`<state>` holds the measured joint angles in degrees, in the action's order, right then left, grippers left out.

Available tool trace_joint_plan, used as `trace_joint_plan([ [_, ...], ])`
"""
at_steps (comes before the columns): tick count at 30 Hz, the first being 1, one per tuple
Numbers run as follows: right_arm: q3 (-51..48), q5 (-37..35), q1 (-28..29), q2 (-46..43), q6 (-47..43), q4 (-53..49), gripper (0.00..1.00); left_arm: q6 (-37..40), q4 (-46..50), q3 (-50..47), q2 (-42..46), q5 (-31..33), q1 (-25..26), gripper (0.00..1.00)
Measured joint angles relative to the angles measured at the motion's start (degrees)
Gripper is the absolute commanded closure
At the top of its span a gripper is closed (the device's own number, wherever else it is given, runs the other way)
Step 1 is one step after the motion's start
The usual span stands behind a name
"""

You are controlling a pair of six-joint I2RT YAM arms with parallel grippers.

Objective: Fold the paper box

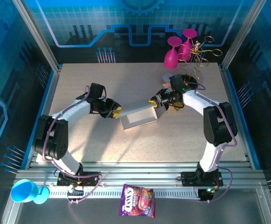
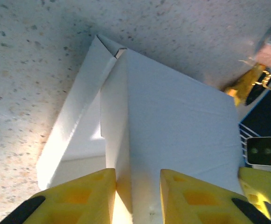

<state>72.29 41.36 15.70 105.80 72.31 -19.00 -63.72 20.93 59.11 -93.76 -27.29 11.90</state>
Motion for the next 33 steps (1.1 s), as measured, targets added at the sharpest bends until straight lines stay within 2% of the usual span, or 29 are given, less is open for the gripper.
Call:
trace_joint_plan([
  [12, -0.5, -0.8, 0.0, 2.5, -12.8, -6.1, 0.96, 9.9, 4.5, 0.0, -2.0, 3.5, 2.6, 0.63],
  [26, -0.2, -1.6, 0.1, 3.2, -21.4, -10.0, 0.91, 12.3, 3.6, -3.1, -2.2, 5.4, 4.6, 0.64],
  [29, -0.2, -2.2, 0.2, 3.4, -22.8, -11.0, 0.87, 12.5, 1.1, -4.7, -2.2, 5.3, 4.8, 0.65],
  [33, -0.2, -3.9, 0.4, 3.9, -24.8, -12.9, 0.75, 11.7, -2.1, -6.6, -2.3, 4.8, 4.9, 0.68],
])
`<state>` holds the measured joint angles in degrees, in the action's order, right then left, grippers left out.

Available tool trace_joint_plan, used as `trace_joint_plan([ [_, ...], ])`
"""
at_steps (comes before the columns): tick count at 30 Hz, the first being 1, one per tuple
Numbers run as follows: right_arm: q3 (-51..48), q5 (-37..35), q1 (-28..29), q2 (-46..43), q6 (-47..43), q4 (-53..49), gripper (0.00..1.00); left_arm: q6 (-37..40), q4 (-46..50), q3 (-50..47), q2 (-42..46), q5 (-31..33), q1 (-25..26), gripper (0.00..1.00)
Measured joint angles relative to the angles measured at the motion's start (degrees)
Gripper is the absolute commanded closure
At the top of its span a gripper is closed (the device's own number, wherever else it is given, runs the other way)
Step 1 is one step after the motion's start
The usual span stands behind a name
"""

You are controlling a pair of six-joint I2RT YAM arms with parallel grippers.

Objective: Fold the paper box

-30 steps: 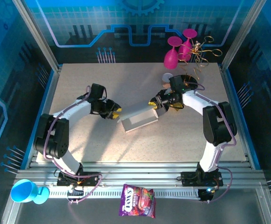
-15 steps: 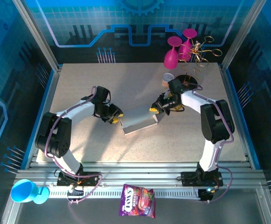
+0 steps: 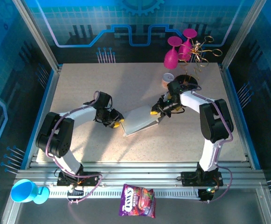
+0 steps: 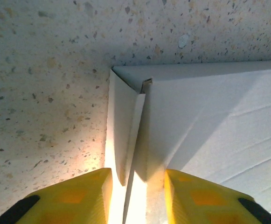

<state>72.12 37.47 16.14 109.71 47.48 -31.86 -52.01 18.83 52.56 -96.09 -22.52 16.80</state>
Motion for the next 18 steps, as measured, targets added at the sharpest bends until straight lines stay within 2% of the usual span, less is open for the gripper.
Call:
trace_joint_plan([
  [7, 1.3, -4.4, 0.0, 0.2, -5.0, -7.5, 0.47, -0.4, -2.9, -1.6, -0.6, -0.1, 0.3, 0.80],
  [13, 3.3, -8.5, -0.5, -1.7, -12.0, -14.0, 0.35, 0.9, -3.0, -1.6, -0.6, -0.2, 0.3, 0.86],
  [18, 4.8, -8.9, -2.2, -3.0, -18.5, -15.6, 0.33, 2.9, -1.7, -0.5, -1.3, -0.2, 0.3, 0.87],
])
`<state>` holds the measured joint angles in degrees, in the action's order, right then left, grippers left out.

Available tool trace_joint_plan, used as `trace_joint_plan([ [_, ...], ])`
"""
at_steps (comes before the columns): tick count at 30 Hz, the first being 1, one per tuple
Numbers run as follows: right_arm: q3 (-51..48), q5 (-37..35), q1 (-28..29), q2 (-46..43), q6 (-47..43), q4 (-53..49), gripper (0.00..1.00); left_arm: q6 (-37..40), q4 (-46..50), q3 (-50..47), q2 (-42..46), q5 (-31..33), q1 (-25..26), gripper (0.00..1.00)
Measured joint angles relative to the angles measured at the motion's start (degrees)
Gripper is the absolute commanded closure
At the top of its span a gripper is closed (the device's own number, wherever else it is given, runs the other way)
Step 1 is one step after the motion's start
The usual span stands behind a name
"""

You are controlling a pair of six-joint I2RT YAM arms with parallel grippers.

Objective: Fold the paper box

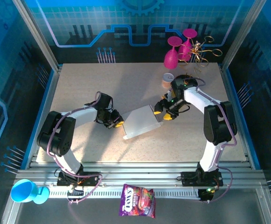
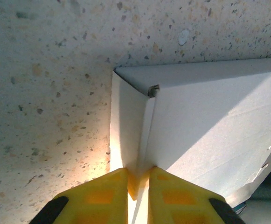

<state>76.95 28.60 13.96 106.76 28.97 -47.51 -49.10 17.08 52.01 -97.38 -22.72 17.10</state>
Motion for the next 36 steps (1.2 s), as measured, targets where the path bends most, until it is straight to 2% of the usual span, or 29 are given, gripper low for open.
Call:
trace_joint_plan([
  [13, 6.8, 4.3, -1.1, 14.0, -12.0, 1.0, 0.31, 2.7, 1.1, 0.7, -0.5, 0.3, 0.0, 0.91],
  [22, 7.2, 15.7, -0.8, 15.5, -14.1, 3.7, 0.30, 2.5, -0.2, -0.6, 0.2, 0.7, 0.0, 0.97],
  [31, 6.5, 16.7, -0.4, 15.4, -14.7, 5.0, 0.31, 2.5, -0.9, -1.5, 1.1, 2.1, 0.0, 0.99],
  [36, 1.3, 14.9, -0.4, 11.6, -14.2, 6.8, 0.31, 2.5, -1.2, -2.2, 2.0, 3.8, 0.3, 1.00],
])
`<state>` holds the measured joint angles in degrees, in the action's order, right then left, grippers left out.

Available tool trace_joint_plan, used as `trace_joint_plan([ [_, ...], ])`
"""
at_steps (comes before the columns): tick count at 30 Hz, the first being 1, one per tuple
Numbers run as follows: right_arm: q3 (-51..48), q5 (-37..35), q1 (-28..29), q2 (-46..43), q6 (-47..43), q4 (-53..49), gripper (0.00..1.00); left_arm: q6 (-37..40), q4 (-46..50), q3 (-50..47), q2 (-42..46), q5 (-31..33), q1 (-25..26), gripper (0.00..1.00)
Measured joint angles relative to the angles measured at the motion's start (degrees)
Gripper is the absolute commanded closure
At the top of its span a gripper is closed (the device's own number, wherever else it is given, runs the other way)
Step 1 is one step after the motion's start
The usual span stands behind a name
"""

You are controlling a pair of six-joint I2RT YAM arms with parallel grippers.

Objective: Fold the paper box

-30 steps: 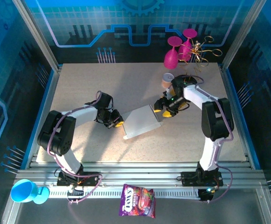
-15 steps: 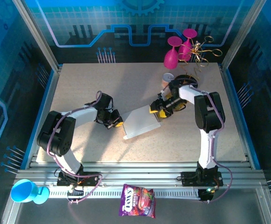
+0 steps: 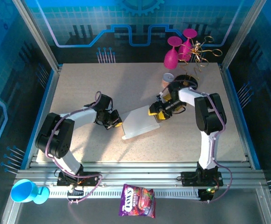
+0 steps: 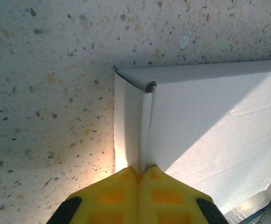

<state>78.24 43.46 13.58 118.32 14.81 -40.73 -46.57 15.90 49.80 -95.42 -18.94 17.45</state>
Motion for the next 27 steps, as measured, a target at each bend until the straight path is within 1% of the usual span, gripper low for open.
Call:
trace_joint_plan([
  [4, -1.4, -1.0, -1.4, -2.4, 0.5, 0.6, 0.30, 0.0, -1.3, -1.4, 1.0, 0.8, 0.0, 1.00],
  [9, -0.6, -0.6, -2.3, -2.2, 0.1, 0.5, 0.30, 0.0, -3.4, -3.7, 2.7, 2.2, 0.0, 1.00],
  [14, 4.5, 1.0, -0.9, 1.9, -2.4, -1.0, 0.29, 0.2, -4.5, -4.6, 3.3, 2.8, 0.1, 1.00],
  [19, 5.7, 2.1, 0.4, 5.2, -4.0, -2.4, 0.29, 0.4, -5.6, -5.4, 3.7, 3.0, 0.2, 1.00],
  [22, 5.9, 2.7, 0.6, 5.2, -4.4, -2.6, 0.29, 0.4, -6.3, -6.1, 4.0, 3.1, 0.2, 1.00],
  [25, 5.9, 4.3, 1.8, 5.4, -4.5, -2.7, 0.31, 0.4, -7.5, -7.1, 4.3, 3.2, 0.2, 1.00],
  [27, 5.9, 5.5, 3.0, 5.5, -4.5, -2.6, 0.35, 0.4, -7.9, -7.6, 4.4, 3.3, 0.2, 1.00],
])
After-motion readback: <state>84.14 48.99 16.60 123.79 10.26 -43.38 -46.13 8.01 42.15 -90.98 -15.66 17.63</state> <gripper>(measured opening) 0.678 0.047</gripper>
